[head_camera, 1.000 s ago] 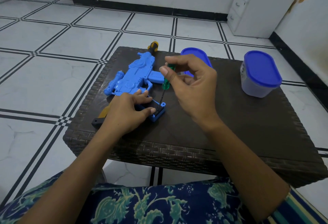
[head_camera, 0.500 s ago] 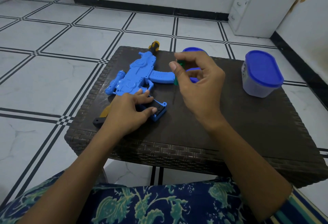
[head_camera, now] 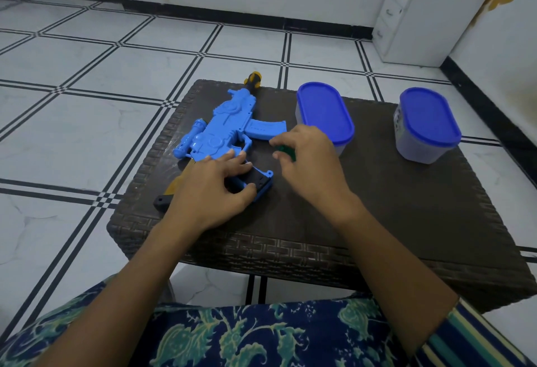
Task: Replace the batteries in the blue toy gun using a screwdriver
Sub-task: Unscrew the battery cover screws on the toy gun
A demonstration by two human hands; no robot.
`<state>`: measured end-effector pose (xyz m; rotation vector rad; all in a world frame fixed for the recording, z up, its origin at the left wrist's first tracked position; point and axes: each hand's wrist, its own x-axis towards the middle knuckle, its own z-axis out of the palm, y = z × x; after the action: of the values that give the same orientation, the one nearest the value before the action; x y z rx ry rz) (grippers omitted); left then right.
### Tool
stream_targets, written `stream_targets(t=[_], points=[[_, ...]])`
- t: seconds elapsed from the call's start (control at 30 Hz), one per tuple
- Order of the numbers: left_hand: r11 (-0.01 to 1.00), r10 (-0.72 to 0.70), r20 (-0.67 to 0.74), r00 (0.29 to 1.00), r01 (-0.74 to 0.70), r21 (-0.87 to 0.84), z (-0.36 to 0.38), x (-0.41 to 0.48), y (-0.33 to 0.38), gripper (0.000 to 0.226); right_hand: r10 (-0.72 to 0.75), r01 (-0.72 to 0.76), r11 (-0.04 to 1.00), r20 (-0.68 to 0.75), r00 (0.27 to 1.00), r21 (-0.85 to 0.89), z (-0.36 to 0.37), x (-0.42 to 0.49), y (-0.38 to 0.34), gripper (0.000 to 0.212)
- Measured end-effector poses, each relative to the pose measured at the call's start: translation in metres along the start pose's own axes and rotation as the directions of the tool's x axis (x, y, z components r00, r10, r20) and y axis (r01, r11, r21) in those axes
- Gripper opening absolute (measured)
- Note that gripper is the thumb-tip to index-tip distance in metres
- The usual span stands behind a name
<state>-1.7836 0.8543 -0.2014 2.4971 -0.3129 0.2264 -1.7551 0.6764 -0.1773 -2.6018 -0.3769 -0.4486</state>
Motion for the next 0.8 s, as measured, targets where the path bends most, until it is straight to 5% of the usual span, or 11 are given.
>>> stream_targets(t=[0.27, 0.8], points=[[0.994, 0.047, 0.01, 0.999, -0.048, 0.103, 0.006, -0.003, -0.002, 0.071, 0.117, -0.114, 0.993, 0.185, 0.976, -0.023, 0.009, -0.003, 0.001, 0.038], [0.983, 0.084, -0.09, 0.992, -0.068, 0.172, 0.013, -0.005, 0.001, 0.054, 0.168, -0.191, 0.98, 0.279, 0.946, 0.057, 0.02, 0.007, 0.006, 0.03]])
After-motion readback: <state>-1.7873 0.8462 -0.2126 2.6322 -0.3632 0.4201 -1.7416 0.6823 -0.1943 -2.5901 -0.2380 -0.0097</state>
